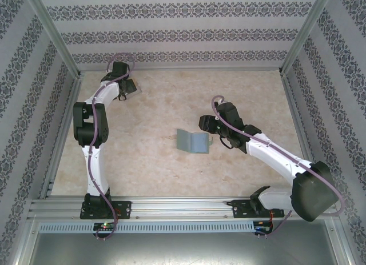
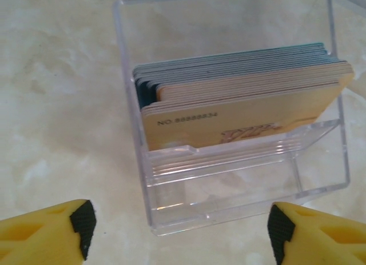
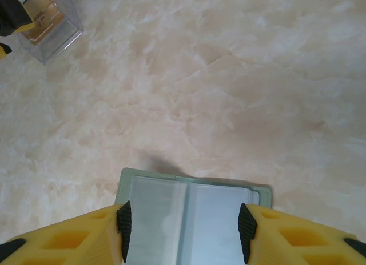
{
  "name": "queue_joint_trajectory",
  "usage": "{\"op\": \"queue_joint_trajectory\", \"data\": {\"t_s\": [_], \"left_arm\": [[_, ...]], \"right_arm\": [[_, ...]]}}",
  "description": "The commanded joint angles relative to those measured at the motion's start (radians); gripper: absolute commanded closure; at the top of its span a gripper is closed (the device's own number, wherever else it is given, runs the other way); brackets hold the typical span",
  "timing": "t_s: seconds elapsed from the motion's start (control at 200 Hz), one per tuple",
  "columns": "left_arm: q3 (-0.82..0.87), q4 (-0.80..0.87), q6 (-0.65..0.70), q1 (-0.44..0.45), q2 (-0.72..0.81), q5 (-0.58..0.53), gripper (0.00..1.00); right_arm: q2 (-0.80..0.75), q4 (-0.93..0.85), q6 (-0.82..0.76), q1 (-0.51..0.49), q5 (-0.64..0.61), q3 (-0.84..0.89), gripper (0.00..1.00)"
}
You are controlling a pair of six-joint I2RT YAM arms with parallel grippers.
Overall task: Put the credit cards into the card holder
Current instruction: Move the storage box to the top-center of the table.
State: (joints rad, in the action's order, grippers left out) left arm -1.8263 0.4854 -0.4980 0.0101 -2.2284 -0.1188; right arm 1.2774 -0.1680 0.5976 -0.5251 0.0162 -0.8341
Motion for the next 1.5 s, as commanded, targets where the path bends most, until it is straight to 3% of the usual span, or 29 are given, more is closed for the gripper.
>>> {"op": "queue_joint_trajectory", "data": {"t_s": [0.0, 0.54, 0.714, 0.809, 0.999, 1.099, 1.239, 1.494], "left_arm": [[-0.084, 0.071, -0.036, -0.032, -0.035, -0.039, 0.26], [-0.108, 0.101, -0.105, -0.051, -0.098, -0.019, 0.45], [-0.116, 0.102, -0.133, -0.062, -0.123, -0.004, 0.73], [-0.11, 0.103, -0.169, -0.063, -0.114, 0.025, 0.82], [0.02, 0.016, -0.318, -0.057, -0.049, 0.121, 0.89], [0.146, -0.082, -0.392, -0.023, 0.014, 0.143, 0.89], [0.215, -0.072, -0.446, 0.056, 0.074, 0.09, 0.93], [0.205, 0.01, -0.527, 0.234, 0.107, 0.021, 0.95]], "right_arm": [[0.005, -0.005, -0.02, 0.014, 0.016, -0.028, 0.45], [-0.034, -0.014, -0.012, 0.02, -0.002, -0.013, 0.46], [-0.064, -0.021, -0.015, 0.022, -0.02, -0.002, 0.45], [-0.085, -0.019, -0.01, 0.022, -0.028, 0.011, 0.44], [-0.109, 0.0, 0.007, 0.023, -0.044, 0.043, 0.44], [-0.101, 0.021, 0.016, 0.023, -0.04, 0.056, 0.44], [-0.09, 0.027, 0.029, 0.027, -0.024, 0.066, 0.44], [-0.062, 0.078, 0.06, 0.055, 0.02, 0.086, 0.44]]}}
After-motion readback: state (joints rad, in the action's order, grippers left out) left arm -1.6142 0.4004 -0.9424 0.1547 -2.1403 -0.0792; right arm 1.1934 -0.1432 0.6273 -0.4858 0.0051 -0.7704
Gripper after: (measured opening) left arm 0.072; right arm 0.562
